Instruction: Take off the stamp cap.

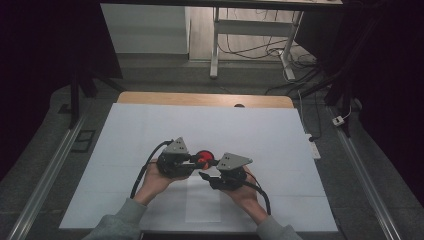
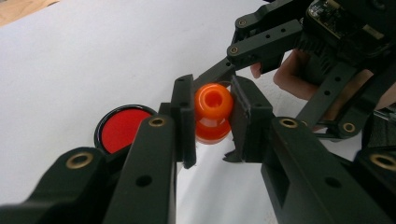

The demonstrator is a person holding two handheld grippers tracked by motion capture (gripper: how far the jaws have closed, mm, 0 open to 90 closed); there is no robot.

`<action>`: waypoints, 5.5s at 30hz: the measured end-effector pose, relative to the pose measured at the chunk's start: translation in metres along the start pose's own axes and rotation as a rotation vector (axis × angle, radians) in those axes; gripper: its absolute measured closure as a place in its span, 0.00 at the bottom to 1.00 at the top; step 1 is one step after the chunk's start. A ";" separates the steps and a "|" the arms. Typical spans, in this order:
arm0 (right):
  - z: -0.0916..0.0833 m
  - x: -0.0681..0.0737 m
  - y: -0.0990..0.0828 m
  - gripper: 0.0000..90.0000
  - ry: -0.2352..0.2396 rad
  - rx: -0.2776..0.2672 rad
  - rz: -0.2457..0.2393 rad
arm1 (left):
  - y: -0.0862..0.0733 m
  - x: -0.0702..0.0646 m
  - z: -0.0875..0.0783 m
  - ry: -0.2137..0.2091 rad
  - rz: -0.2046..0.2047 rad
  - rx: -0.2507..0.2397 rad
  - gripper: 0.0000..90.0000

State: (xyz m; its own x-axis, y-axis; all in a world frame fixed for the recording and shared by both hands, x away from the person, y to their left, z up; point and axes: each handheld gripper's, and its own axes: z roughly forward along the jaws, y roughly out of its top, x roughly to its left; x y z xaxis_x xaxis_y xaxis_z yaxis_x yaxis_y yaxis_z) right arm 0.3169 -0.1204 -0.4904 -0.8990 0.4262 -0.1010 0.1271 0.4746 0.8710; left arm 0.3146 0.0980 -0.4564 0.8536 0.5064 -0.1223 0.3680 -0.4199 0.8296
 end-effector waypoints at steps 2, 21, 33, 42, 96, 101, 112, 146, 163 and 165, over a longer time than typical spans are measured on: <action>0.000 0.000 0.000 0.55 0.000 0.000 0.000 | 0.000 0.000 0.000 0.000 0.000 0.001 0.80; 0.001 0.001 0.000 0.63 0.000 -0.002 -0.006 | 0.000 -0.001 0.002 -0.007 0.001 0.006 0.80; 0.001 0.001 0.000 0.70 0.001 0.000 -0.011 | 0.000 -0.001 0.002 -0.009 -0.001 0.005 0.80; 0.000 0.002 0.000 0.71 -0.010 0.006 -0.020 | -0.001 0.000 0.002 -0.011 -0.002 0.003 0.81; -0.001 0.003 -0.003 0.72 -0.033 0.004 -0.012 | -0.004 0.001 0.004 -0.022 -0.026 -0.028 0.81; 0.000 0.003 -0.004 0.72 -0.035 0.013 -0.008 | -0.004 0.001 0.005 -0.022 -0.026 -0.017 0.81; -0.001 0.002 -0.006 0.72 -0.031 -0.003 0.000 | -0.004 -0.001 0.004 -0.009 -0.035 -0.029 0.81; 0.000 -0.005 -0.016 0.72 -0.041 0.033 0.020 | -0.006 0.008 -0.011 0.002 -0.065 -0.104 0.81; -0.012 -0.009 -0.017 0.72 -0.047 0.007 0.026 | -0.007 0.008 -0.012 -0.013 -0.055 -0.106 0.81; -0.016 -0.010 -0.019 0.72 -0.054 0.011 0.023 | -0.007 0.008 -0.012 -0.013 -0.053 -0.105 0.81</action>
State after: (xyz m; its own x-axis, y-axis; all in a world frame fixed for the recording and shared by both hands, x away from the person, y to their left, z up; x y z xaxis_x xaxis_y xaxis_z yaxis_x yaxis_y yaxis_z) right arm 0.3169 -0.1460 -0.4978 -0.8719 0.4778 -0.1074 0.1523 0.4729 0.8679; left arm 0.3142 0.1135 -0.4565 0.8389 0.5157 -0.1741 0.3727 -0.3111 0.8742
